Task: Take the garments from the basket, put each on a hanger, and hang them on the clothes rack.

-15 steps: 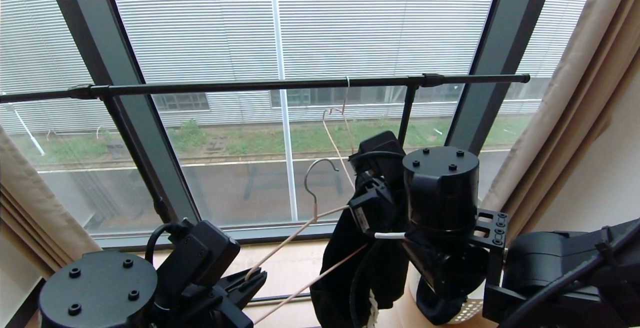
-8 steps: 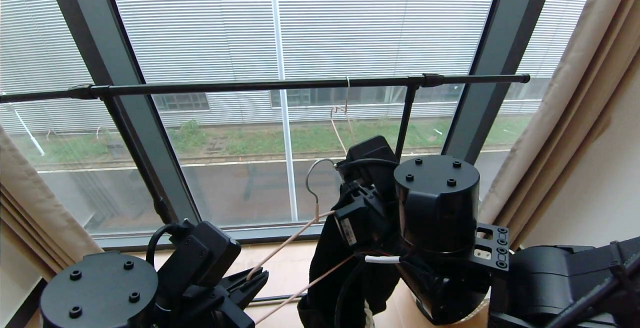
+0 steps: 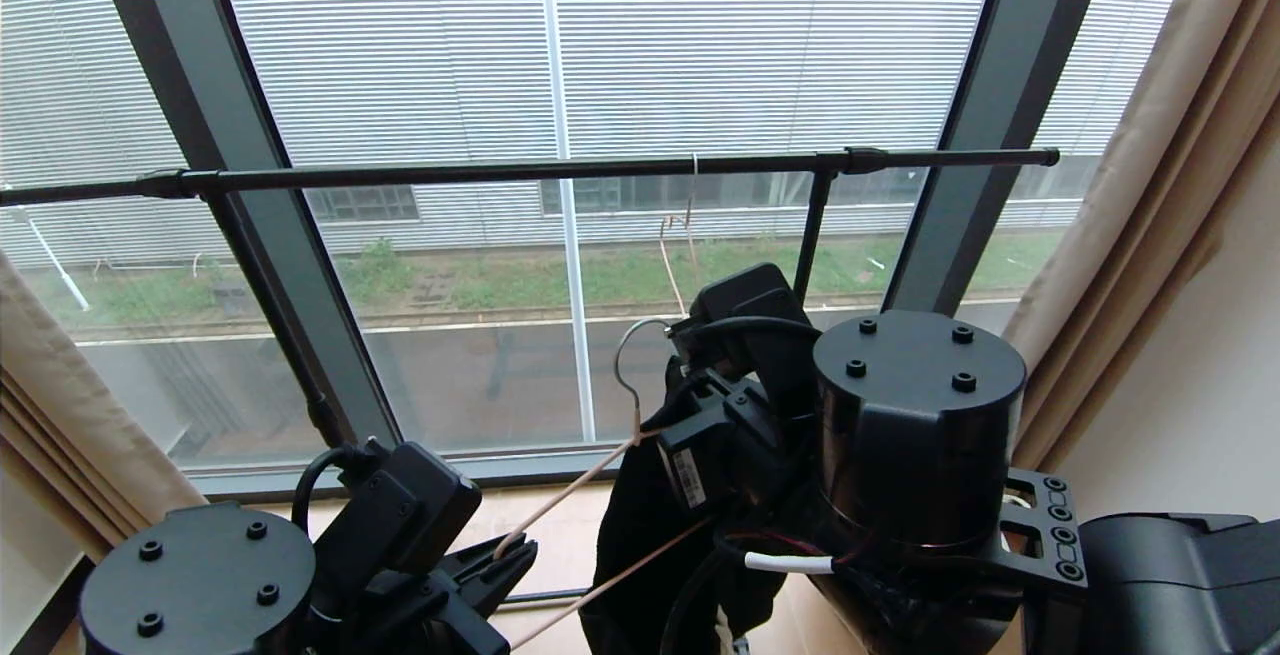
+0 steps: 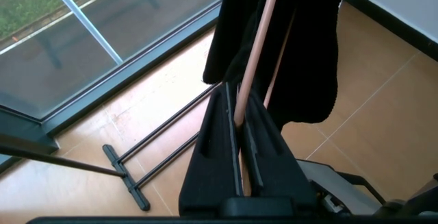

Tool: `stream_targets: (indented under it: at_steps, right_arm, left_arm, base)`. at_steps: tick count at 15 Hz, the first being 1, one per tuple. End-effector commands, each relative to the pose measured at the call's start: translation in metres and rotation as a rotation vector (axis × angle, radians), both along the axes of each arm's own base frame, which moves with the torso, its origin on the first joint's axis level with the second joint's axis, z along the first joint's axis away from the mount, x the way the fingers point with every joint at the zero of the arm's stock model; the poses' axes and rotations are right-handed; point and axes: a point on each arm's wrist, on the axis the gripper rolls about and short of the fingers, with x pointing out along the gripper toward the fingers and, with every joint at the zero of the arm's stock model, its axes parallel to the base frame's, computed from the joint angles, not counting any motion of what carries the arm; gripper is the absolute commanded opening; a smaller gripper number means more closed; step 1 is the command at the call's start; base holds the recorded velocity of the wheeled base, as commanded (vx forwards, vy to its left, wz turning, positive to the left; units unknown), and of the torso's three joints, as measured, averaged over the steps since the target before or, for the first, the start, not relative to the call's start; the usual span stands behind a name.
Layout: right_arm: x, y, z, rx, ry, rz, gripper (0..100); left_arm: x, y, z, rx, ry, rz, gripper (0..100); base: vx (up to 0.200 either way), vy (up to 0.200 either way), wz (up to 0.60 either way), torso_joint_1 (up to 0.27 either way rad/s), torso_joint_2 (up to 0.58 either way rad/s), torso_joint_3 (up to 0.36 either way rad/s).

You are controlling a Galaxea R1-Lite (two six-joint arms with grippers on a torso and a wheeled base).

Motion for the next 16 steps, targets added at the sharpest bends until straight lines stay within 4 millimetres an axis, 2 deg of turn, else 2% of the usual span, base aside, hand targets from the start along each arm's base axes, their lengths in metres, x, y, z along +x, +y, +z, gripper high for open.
stream_targets:
  at_steps: [1,7,16]
  right_arm:
    - [0.000,0.000,0.002,0.006,-0.004,0.001,0]
    - [0.010,-0.009,0.011,0.029,-0.020,-0.040,0]
    - [0.011,-0.007,0.013,0.051,-0.022,-0.043,0]
  left_arm:
    - [-0.001,0.001,0.000,-0.006,-0.006,0.000,0]
    - [-0.002,0.002,0.002,-0.065,-0.054,-0.002,0]
    - [-0.003,0.003,0.003,-0.116,-0.094,-0.003,0]
  base:
    - [0.000,0.000,0.00,0.000,0.00,0.000]
    - [0.000,0.000,0.00,0.000,0.00,0.000]
    - [0.000,0.000,0.00,0.000,0.00,0.000]
